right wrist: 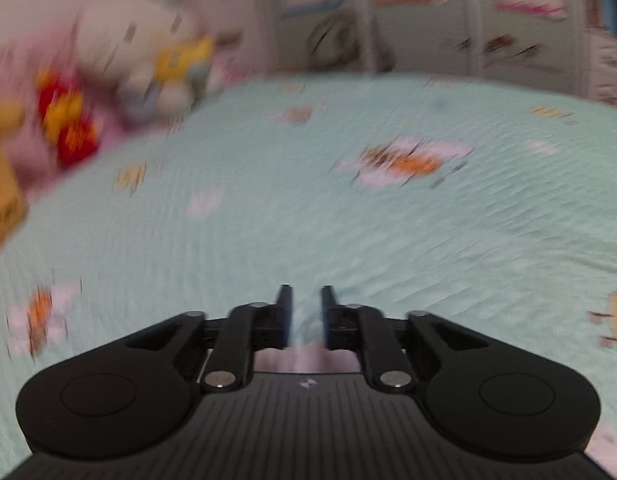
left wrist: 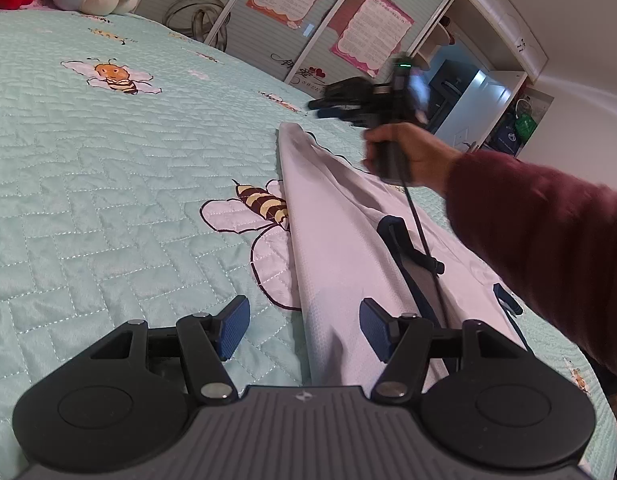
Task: Fold clothes
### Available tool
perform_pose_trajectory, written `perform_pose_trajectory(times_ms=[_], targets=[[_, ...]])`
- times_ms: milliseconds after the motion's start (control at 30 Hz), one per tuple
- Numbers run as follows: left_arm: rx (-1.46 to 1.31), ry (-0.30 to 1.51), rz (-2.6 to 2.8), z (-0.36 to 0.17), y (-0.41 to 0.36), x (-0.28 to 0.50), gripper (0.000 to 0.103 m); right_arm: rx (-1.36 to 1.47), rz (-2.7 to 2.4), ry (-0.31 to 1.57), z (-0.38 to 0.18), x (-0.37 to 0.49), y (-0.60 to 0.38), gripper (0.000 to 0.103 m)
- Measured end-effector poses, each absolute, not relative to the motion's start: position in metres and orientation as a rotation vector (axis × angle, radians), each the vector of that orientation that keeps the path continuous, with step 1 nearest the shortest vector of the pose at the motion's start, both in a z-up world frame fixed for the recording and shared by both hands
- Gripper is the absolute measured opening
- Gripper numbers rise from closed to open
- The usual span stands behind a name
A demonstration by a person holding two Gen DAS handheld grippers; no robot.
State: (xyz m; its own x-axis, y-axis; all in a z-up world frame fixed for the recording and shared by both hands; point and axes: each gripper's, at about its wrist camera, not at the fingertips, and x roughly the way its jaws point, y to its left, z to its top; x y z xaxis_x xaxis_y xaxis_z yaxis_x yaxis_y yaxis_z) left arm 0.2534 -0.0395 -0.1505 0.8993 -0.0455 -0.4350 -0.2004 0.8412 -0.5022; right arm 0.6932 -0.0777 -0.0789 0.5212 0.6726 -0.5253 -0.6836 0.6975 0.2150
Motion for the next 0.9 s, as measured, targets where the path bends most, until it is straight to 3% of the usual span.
perform_pose_trajectory(times_ms=[267,600,700,800,833,900], targets=[[-0.551,0.457,0.092,-0.15,-0.042,0.254,0.065,0.151,0.69,0.686,-0.077,0.662,-0.205,0.04],[-0.539,0.459,0.095,-0.149,-0.043,0.256,0.066,-0.056,0.684,0.736,-0.106,0.658,-0.204,0.04],[-0.541,0.459,0.094,-0.149,-0.043,0.256,0.066,-0.122,0.703,0.73,-0.109,0.651,-0.195,0.033],[-0.542,0.459,0.094,-0.149,-0.043,0.255,0.066,-0.173,0.71,0.738,-0.113,0.646,-0.188,0.005],[-0.542,0.459,0.094,-0.149,-0.044,0.255,0.066,-0.18,0.703,0.74,-0.114,0.644,-0.186,0.0],[-0.545,0.459,0.093,-0.149,-0.043,0.255,0.066,-0.176,0.662,0.737,-0.112,0.64,-0.187,0.0]])
